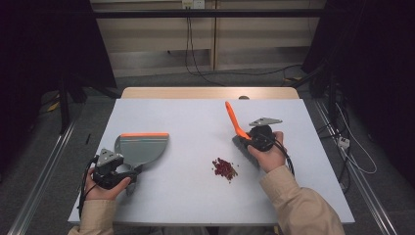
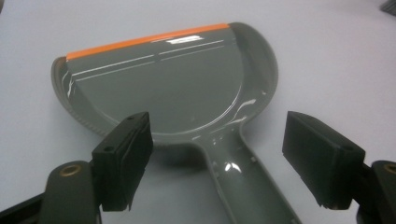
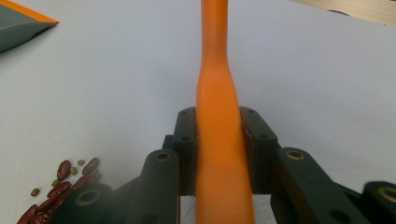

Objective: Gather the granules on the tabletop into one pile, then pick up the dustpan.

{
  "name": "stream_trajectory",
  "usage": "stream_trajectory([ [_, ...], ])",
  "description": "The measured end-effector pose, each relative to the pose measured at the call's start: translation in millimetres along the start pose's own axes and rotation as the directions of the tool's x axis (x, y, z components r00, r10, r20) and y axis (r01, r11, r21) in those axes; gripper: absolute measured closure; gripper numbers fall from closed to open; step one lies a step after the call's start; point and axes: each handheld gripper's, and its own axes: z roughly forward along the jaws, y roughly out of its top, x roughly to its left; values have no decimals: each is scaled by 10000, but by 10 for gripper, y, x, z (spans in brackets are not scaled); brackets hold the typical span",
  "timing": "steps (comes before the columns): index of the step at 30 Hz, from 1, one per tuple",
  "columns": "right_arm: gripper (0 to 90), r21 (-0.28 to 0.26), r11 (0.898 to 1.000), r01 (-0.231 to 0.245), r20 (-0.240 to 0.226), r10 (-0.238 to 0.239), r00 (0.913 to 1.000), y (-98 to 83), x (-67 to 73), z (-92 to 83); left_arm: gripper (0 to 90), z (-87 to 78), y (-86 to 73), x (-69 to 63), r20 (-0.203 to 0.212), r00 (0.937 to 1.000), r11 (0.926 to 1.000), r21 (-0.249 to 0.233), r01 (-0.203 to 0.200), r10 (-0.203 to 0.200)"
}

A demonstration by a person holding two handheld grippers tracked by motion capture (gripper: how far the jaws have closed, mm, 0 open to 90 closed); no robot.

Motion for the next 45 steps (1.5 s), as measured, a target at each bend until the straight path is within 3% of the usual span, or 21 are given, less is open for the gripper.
stream_trajectory([
  [4, 709, -26, 10000, -36, 19, 37, 10000, -5, 0, -2, 283, 13, -34, -9, -74, 10000, 9993, 375, 34, -31],
  [12, 709, -25, 10000, -27, 9, 27, 10000, -17, -1, -17, 324, 27, -64, 22, -142, 9986, 9959, 737, 517, -508],
  [18, 709, -57, 10000, -38, 1, 38, 10000, -21, 0, -18, 438, 50, -53, 92, -257, 9983, 9943, 912, 552, -530],
  [21, 709, -75, 10000, -47, 10, 47, 10000, -19, 3, -14, 507, 97, -46, 131, -219, 9993, 9923, 1194, 326, -302],
  [23, 708, -54, 10000, -25, -2, 25, 10000, -17, 5, -14, 536, 141, -35, 137, -78, 9993, 9911, 1281, 368, -361],
  [27, 709, -67, 10000, -29, -7, 29, 10000, -19, -3, -15, 540, 216, 25, 149, -107, 9996, 9882, 1504, 282, -270],
  [33, 708, -68, 10000, -43, -8, 43, 10000, -15, -10, -11, 578, 344, 88, 124, -90, 9998, 9783, 2066, -162, 185],
  [34, 709, -70, 10000, -49, -20, 49, 10000, -16, -11, -11, 629, 355, 92, 120, -96, 9995, 9777, 2084, -277, 303],
  [38, 709, -102, 9999, -93, -24, 92, 10000, -19, -15, -11, 641, 349, 104, 124, 34, 9985, 9757, 2126, -535, 540],
  [45, 710, -155, 9999, -57, -76, 56, 10000, -24, -14, -19, 642, 256, 152, 72, 815, 9918, 9783, 1749, -1115, 984],
])
